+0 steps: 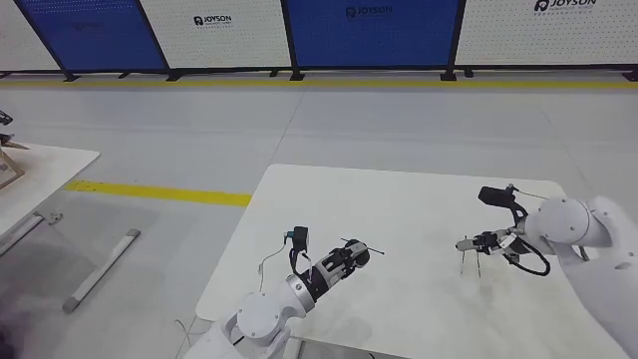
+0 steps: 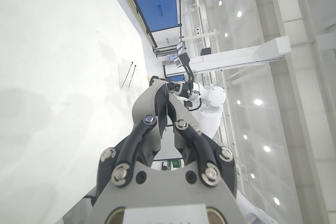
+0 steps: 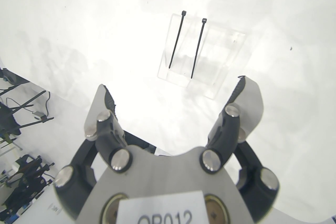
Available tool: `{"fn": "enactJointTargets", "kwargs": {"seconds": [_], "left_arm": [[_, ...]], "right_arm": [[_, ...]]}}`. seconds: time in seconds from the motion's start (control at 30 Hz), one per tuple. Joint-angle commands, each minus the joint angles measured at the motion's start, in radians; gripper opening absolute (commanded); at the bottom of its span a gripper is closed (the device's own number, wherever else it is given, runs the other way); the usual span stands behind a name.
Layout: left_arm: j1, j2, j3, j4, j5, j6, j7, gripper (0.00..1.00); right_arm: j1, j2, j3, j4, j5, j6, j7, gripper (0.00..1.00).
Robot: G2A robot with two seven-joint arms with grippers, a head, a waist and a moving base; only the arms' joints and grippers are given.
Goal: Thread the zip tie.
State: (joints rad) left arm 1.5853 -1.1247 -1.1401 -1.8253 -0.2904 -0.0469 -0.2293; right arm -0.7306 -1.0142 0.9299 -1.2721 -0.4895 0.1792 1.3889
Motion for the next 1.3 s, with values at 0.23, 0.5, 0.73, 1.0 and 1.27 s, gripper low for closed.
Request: {"fn": "enactJointTargets", "kwargs": {"seconds": [0.23,0.5,0.73,1.0,1.27], "left_arm": [[0.000,0.000,0.000,0.000,0.000,0.000,0.000,0.00],[0.000,0.000,0.000,0.000,0.000,0.000,0.000,0.00],[0.000,0.000,0.000,0.000,0.000,0.000,0.000,0.00],[0.000,0.000,0.000,0.000,0.000,0.000,0.000,0.00],[0.000,0.000,0.000,0.000,0.000,0.000,0.000,0.00]], "right_arm": [[0.016,-0.018,-0.047,0.022,-0.021,0.044,-0.028,1.00],[0.016,-0.018,-0.047,0.022,-0.021,0.044,-0.028,1.00],[-0.009,-0.003,0.002,-0.003,-0.016,0.013,-0.040,0.53],[0.009,-0.013,-0.034,0.022,-0.046,0.052,-0.002,0.35],[0.056,-0.042,-0.089,0.118,-0.051,0.079,-0.010,0.29]]}}
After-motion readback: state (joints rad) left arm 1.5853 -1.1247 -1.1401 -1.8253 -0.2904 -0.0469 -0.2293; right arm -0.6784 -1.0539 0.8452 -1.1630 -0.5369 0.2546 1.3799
